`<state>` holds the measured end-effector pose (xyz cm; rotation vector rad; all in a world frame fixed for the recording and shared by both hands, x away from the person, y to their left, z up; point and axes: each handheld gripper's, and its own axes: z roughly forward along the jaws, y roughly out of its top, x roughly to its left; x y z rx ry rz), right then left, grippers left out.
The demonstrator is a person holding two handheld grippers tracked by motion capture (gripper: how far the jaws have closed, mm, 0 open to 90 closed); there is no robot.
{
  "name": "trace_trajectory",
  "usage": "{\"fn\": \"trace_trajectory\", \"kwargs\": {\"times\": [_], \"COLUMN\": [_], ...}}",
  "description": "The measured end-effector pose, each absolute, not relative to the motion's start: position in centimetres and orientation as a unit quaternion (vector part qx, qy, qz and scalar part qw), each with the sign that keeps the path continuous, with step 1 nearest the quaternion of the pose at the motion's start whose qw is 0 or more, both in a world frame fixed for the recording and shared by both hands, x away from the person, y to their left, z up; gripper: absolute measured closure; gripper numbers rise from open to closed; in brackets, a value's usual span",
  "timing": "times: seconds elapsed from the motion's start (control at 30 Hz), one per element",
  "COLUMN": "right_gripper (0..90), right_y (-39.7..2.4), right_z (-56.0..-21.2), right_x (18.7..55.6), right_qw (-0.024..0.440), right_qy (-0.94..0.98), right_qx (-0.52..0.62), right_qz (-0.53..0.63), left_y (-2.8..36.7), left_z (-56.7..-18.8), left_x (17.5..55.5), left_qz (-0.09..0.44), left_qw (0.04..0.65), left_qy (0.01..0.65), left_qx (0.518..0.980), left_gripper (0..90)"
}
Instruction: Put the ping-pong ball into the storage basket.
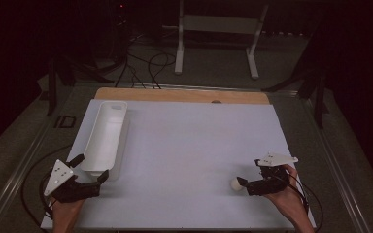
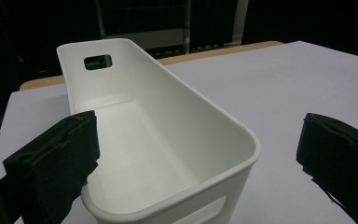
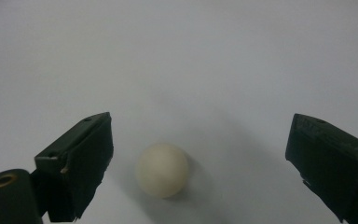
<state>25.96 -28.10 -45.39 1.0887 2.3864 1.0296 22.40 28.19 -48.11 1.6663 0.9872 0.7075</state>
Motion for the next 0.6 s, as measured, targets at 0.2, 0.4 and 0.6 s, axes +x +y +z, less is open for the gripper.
{"fn": "trace_trajectory", "kwargs": {"times": [0.2,0.4,0.6], "right_gripper": [7.1,7.2,7.2], "right_y": [-27.99,-27.85,-27.80], "right_z": [-45.54,-45.52,-45.47], "right_x": [26.08,26.11,26.12], "right_qw": [0.161,0.159,0.158], "right_qy": [0.840,0.842,0.843], "right_qx": [0.383,0.383,0.382], "right_qz": [0.350,0.345,0.344], "left_y": [28.20,28.20,28.22], "left_z": [-48.11,-48.11,-48.12], "left_x": [22.40,22.40,22.41], "left_qz": [0.294,0.294,0.294], "left_qw": [0.514,0.514,0.514], "left_qy": [0.411,0.411,0.411], "left_qx": [0.693,0.693,0.693], "left_gripper": [0.0,0.0,0.0]}}
